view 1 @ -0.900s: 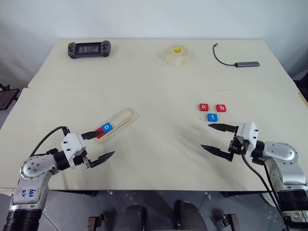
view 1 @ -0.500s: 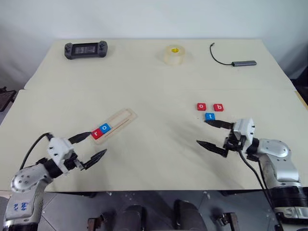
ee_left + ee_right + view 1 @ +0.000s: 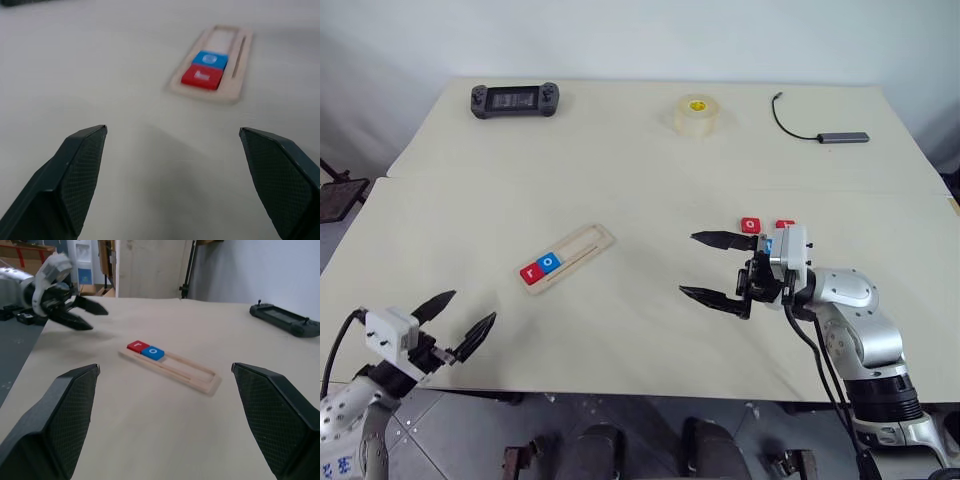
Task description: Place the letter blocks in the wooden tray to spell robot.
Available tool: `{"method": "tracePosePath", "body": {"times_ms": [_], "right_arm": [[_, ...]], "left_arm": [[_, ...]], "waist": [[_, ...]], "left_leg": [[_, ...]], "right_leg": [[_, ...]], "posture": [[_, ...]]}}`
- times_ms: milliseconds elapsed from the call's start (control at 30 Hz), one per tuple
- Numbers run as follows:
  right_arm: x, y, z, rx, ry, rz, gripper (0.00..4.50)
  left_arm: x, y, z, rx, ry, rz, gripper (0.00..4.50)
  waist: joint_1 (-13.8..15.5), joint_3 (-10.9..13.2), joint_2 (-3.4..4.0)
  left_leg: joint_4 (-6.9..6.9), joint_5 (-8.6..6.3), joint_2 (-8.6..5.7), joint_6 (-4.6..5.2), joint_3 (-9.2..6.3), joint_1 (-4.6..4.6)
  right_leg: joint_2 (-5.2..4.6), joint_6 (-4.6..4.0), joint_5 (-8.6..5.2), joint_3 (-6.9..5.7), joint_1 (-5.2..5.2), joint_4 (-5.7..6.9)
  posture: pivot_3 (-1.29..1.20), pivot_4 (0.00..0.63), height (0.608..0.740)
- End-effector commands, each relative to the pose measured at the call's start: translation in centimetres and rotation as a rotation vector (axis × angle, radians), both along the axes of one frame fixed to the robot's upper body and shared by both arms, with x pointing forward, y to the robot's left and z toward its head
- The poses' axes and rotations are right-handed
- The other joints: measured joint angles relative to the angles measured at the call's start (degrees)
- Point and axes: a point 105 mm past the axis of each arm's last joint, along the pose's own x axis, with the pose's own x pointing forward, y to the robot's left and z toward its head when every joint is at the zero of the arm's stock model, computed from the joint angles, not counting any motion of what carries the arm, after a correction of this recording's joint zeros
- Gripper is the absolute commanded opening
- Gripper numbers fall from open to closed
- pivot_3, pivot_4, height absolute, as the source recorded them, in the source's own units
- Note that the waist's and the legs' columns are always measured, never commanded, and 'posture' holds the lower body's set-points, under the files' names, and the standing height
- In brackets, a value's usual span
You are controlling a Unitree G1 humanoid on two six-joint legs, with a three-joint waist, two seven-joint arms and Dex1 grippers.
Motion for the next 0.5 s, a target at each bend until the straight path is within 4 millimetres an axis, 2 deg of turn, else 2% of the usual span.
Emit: {"method": "tracePosePath", "body": {"times_ms": [33, 267, 500], "right_arm": [[-0.8, -1.0, 0.6, -0.022, -0.026, -0.007, 4.43], [-1.1, -1.7, 0.6, -0.034, -0.017, -0.048, 4.43], [-1.5, -1.7, 0.4, -0.022, -0.014, -0.092, 4.43]], "left_arm": [[1.8, -1.4, 1.6, 0.027, -0.01, -0.135, 4.5], [5.8, -3.0, 1.1, 0.118, 0.036, -0.228, 4.5], [6.7, -3.3, -1.0, 0.129, 0.124, -0.232, 4.5]], "waist": [[-0.04, 0.0, 0.0], [-1.35, 0.0, 0.0], [-1.52, 0.0, -0.01]], "left_leg": [[0.0, 0.0, 0.0, 0.0, 0.0, 0.0], [-0.05, 0.0, -0.02, 0.01, 0.1, 0.03], [-0.04, 0.01, -0.02, 0.01, 0.13, 0.01]], "right_leg": [[0.01, 0.0, 0.0, -0.01, 0.01, 0.0], [0.06, 0.0, 0.0, 0.01, -0.06, 0.1], [0.05, 0.0, 0.0, 0.0, -0.1, 0.16]], "posture": [[0.0, 0.15, 0.74], [0.0, 0.15, 0.74], [0.0, 0.15, 0.74]]}}
